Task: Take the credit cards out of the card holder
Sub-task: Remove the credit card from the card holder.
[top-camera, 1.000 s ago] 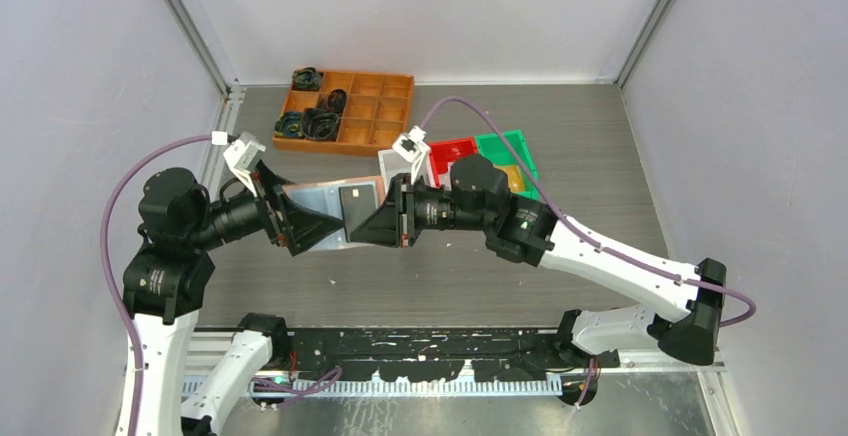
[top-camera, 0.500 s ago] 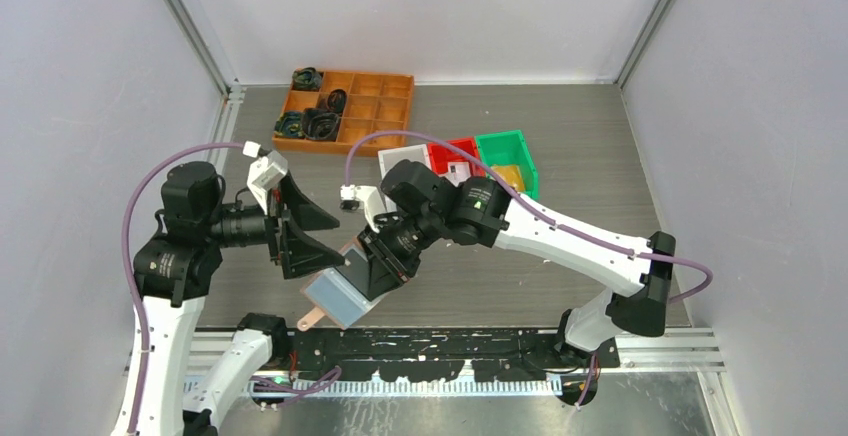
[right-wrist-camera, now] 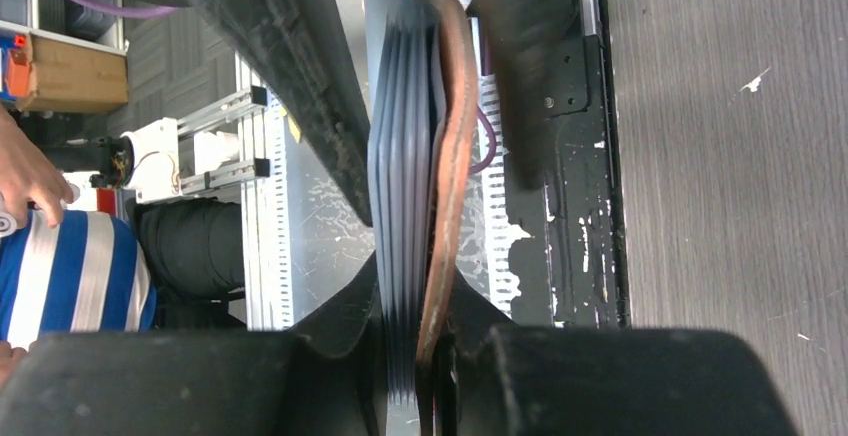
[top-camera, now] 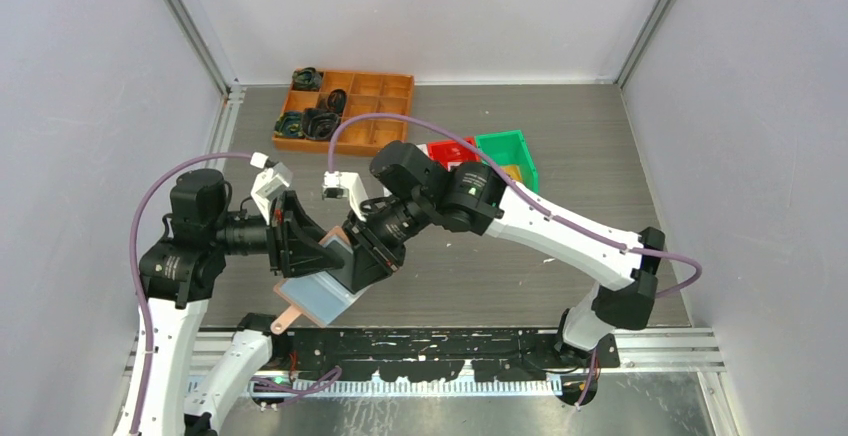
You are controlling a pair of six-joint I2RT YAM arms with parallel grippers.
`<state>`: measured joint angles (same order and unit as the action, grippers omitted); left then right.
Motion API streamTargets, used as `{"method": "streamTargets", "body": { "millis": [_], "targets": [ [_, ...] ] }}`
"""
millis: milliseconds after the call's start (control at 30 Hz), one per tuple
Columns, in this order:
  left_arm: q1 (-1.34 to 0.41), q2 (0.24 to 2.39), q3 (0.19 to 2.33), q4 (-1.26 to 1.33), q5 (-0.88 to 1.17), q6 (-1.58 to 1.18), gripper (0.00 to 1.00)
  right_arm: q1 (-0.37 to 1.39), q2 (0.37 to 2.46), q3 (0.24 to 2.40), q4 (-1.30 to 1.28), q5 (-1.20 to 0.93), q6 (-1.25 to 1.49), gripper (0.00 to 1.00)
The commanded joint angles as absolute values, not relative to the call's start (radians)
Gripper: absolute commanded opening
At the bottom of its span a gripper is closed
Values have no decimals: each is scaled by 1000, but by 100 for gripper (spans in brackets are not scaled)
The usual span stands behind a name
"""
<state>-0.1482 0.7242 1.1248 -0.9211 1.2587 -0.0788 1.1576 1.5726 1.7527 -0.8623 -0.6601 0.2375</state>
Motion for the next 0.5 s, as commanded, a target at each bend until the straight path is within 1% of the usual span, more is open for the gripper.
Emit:
{"method": "streamTargets", "body": {
  "millis": [0,33,67,100,133,200,233,267,300,400,467],
  "targets": [
    [-147,723,1119,-920,1325,-60,29,1163,1600,1844,-840,-710,207,1],
    [-147,723,1118,-920,1327,-58,22,1164,1604,1850,-840,-709,204,1],
    [-147,725,1120,-919,1327,-58,16,1164,1605,1851,-836,-706,203,3],
    [-147,726,1123,-919,1322,-56,11,1163,1599,1844,-821,-691,207,12],
    [-147,726,1127,-918,1314,-54,10,1158,1584,1823,-794,-664,224,22],
    [-147,724,1133,-894,1295,-66,5,1139,1526,1736,-671,-626,295,34],
    [-147,720,1130,-866,1278,-91,4,1119,1482,1674,-568,-604,357,40],
    [-147,715,1125,-821,1259,-139,2,1098,1435,1596,-445,-583,423,43],
    [-147,706,1117,-772,1236,-189,0,1078,1378,1500,-302,-571,502,45],
    [-148,662,1076,-534,1142,-375,0,1062,1219,1205,171,-484,686,51],
    [-147,639,1053,-404,1081,-492,0,1062,1153,1048,412,-422,773,52]
  ]
}}
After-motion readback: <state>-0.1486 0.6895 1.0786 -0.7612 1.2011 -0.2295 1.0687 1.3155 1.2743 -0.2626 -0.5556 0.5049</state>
